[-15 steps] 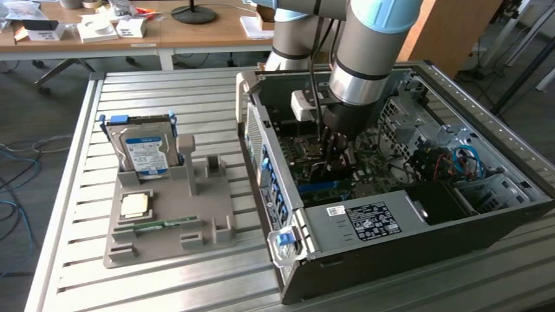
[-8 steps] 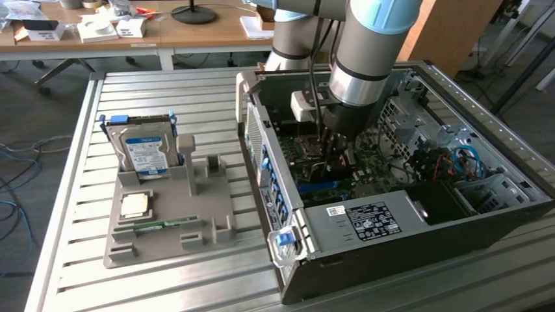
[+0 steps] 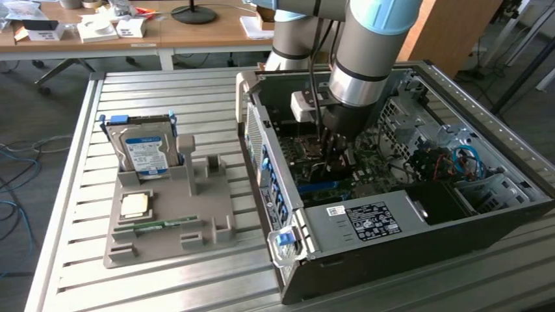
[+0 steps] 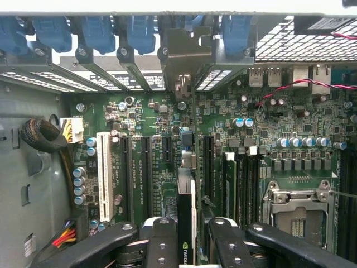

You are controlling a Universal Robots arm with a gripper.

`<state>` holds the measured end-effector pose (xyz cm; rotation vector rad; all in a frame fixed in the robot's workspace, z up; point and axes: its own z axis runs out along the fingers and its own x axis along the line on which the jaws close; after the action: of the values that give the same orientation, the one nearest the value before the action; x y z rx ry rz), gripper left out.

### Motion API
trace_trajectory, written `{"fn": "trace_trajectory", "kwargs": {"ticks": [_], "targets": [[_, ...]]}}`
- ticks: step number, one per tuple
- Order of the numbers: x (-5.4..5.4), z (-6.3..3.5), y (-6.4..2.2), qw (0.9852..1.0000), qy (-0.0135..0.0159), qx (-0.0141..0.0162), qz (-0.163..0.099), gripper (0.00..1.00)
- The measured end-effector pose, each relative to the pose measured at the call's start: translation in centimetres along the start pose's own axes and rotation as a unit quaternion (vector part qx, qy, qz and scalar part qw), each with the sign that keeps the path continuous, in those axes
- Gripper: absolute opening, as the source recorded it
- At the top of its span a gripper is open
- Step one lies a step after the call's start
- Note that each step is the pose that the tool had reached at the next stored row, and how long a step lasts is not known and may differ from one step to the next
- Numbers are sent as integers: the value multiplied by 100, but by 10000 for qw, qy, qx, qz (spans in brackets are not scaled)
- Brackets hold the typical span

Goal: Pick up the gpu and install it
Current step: 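Insert the gpu into the slot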

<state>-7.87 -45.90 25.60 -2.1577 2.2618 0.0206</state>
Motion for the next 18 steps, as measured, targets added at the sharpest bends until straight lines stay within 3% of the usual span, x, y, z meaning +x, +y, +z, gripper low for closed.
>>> {"fn": "trace_trajectory", "kwargs": {"ticks": [4,18], "targets": [[-1,-47,0,10000,1,0,3,26],[-1,-41,0,10000,-2,15,6,26]]}}
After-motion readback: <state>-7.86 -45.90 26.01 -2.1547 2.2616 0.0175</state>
